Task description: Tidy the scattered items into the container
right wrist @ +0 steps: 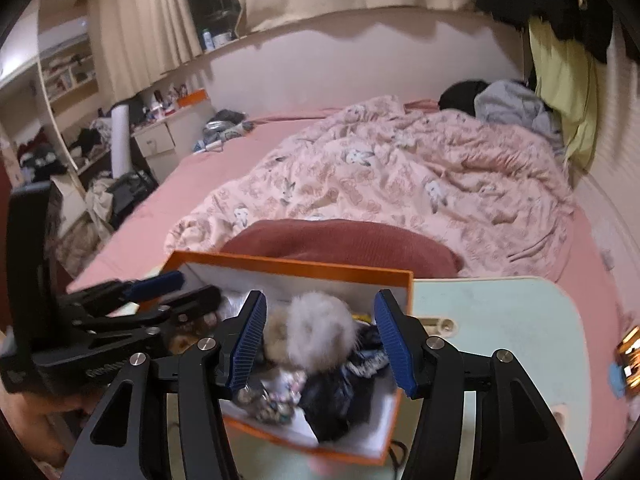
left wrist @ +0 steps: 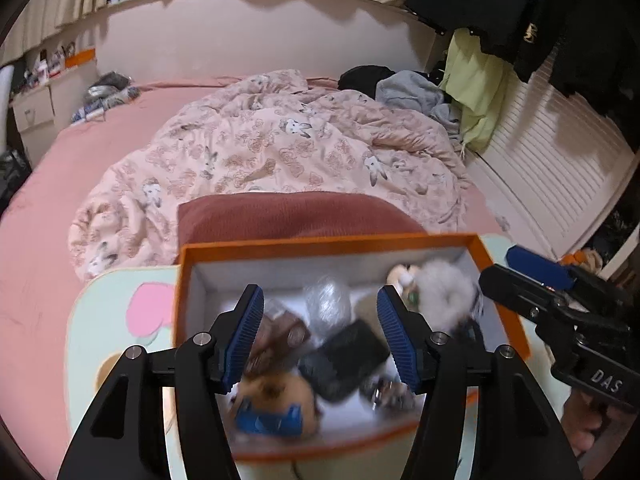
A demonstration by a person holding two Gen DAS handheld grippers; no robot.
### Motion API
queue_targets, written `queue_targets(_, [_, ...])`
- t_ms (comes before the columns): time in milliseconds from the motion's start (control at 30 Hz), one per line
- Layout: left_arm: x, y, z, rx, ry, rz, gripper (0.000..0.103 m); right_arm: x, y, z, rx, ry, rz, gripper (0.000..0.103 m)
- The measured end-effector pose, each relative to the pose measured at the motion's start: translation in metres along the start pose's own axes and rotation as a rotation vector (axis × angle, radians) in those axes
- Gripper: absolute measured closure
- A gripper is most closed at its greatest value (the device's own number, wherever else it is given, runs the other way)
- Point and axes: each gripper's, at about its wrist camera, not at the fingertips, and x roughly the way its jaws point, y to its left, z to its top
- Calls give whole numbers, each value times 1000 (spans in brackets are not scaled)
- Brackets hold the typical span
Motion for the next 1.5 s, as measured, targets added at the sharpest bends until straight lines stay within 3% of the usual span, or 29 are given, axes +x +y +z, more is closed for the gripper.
queue_targets(67, [-8,-5,-6,21,-10,18,42,-3,7,-8,-28,25,-54,45])
queue_targets(300, [-26,-23,-25,90,-60,57,41,3,22,-25,-66,60,-96,45])
queue_targets(900, [-57,-24,-46,34,-89,28,41,-29,20,-49,-48,40,-77,44])
queue_targets(933, [-59,-25,-51,21,-80,24,40,-32,18,-53,-40,49,-72,41])
queue_targets(1033, [-58,-34,-75,-4,-62,28,23,-37,13,-76,-4,76,-78,29])
queue_targets(1167, [-47,-50,-111,26,-12,10,23,-34,6,-114,18,141,-116,28])
queue_targets(1267, [-40,-59,-136,26,9,77,23,-33,1,-136,30,186,-151,27])
queue_targets(1367, [-26,-62,-145,52,56,152,23,-29,-4,-151,14,215,-223,18])
queue_targets(1433, [-17,-57,-146,33,86,181,21,-29,-10,-156,27,205,-256,0])
queue_targets(1500, [-14,-50,-147,10,67,175,15,-27,-15,-158,39,200,-258,0])
